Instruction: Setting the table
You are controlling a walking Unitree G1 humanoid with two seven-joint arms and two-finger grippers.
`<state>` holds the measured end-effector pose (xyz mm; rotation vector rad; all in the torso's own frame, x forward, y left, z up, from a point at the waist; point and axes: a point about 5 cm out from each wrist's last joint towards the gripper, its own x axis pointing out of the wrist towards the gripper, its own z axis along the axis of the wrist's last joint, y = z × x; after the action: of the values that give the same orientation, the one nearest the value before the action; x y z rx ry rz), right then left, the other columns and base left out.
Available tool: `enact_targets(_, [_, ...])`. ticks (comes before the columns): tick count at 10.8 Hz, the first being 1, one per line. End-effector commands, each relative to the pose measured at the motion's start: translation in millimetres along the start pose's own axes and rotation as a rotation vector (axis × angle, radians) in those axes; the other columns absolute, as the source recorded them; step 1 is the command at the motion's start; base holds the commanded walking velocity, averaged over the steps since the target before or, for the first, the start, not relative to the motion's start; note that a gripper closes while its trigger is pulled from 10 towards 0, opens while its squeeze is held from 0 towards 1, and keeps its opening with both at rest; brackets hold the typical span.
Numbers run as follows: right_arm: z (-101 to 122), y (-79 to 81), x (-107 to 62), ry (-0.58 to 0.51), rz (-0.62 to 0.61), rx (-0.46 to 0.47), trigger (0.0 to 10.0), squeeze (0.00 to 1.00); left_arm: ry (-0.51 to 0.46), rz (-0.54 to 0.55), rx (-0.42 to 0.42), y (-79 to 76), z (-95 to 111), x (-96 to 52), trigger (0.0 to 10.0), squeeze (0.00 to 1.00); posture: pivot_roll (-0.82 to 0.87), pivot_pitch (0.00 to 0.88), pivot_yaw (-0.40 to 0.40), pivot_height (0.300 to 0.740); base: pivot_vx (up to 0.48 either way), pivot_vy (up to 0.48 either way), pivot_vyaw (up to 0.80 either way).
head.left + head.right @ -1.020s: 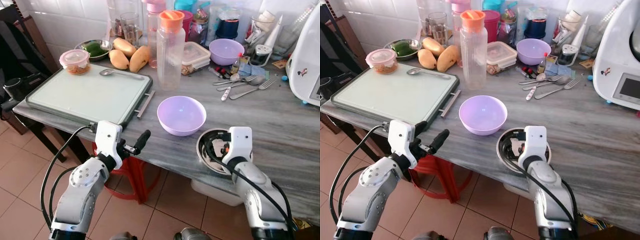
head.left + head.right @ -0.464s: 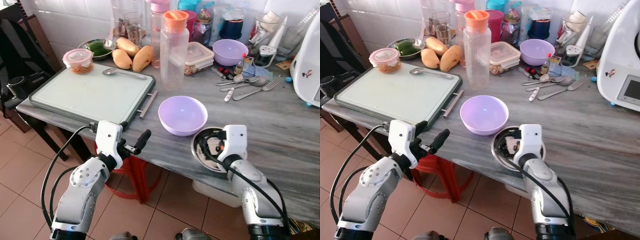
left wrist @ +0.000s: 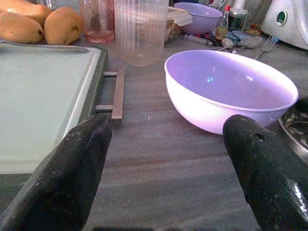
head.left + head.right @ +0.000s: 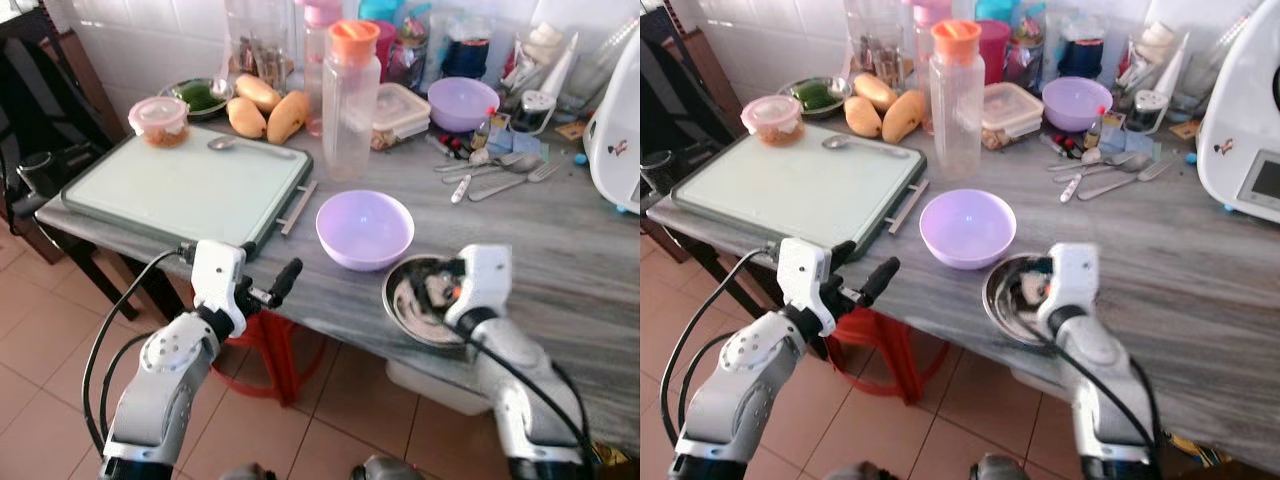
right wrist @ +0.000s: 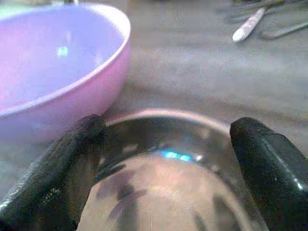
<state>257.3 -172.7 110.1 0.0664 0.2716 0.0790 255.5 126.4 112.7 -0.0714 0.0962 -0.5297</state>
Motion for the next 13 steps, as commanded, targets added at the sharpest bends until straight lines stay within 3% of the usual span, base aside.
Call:
enact_targets(1, [7, 0.8, -2.7, -0.042, -0.005, 0.006, 10.0, 0.0, -0.003, -0.006, 0.012, -0.7, 2, 2.2, 10.0, 0.0, -0.07, 0.0, 0.043, 0.74, 0.0, 0.0, 0.0])
enact_targets(4, [18, 4.6, -8.5, -0.117, -0.014, 0.001, 10.0, 0.0, -0.005, -0.001, 0.011, 1.2, 3, 1.9, 10.0, 0.0, -0.06, 0.0, 0.043, 0.74, 0.0, 0.0, 0.0])
enact_targets(7, [35, -0.1, -17.7, -0.276, -0.128, -0.103, 10.0, 0.0, -0.02, 0.174, 0.048, 8.7, 3, 2.6, 10.0, 0.0, -0.06, 0.0, 0.045, 0.74, 0.0, 0.0, 0.0])
enact_targets(11, [39, 4.5, -13.6, -0.327, -0.134, -0.105, 10.0, 0.0, -0.019, 0.302, 0.018, 19.1, -1, 2.4, 10.0, 0.0, -0.06, 0.0, 0.038, 0.74, 0.0, 0.0, -0.59])
enact_targets(13, [36, 1.9, -13.8, -0.329, -0.139, -0.109, 10.0, 0.0, -0.051, 0.295, 0.025, 17.8, 8, 9.9, 10.0, 0.0, -0.05, 0.0, 0.03, 0.74, -0.129, 0.0, 0.0])
